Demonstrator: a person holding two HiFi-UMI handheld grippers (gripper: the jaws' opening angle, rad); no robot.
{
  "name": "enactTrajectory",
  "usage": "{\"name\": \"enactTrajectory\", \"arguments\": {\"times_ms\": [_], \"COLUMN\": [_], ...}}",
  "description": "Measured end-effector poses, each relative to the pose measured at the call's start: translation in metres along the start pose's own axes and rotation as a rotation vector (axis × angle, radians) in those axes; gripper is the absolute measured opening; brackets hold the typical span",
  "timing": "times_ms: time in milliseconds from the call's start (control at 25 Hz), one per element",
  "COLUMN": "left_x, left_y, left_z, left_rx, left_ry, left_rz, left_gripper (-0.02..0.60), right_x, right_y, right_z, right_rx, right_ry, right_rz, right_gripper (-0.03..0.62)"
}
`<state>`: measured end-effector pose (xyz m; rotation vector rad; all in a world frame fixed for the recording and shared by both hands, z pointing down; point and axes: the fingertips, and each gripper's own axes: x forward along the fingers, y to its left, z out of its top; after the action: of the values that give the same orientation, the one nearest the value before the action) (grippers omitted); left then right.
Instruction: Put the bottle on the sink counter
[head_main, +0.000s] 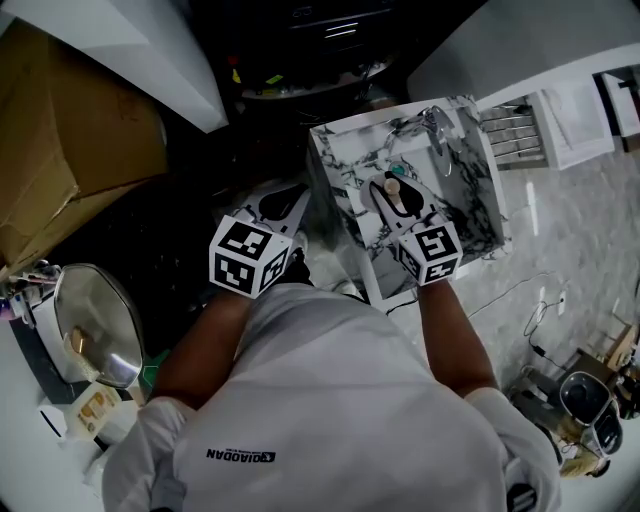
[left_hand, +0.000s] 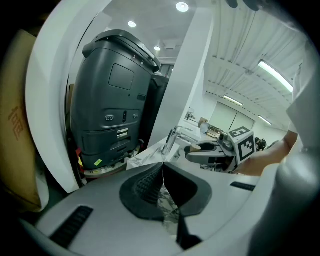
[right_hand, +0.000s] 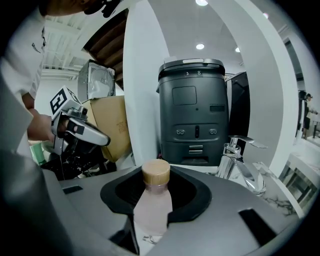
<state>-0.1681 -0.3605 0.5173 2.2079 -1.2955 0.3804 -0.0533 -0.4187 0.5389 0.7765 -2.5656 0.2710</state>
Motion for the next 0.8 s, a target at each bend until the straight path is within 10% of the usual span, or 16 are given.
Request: {"name": "enactTrajectory", "arguments": {"times_ms": [800], "left_x": [0.025], "left_y": [0.036], "left_z": [0.001], "left_rx": [-0.026], "left_ry": [0.033], "left_rz": [-0.028], "left_gripper": [0.015], "right_x": [0.056], "right_y": [-0.029], "right_z": [-0.002], "right_rx": [0.049], "right_ry": [0.037], "right_rz": [-0.053], "right_gripper": [0.158]}}
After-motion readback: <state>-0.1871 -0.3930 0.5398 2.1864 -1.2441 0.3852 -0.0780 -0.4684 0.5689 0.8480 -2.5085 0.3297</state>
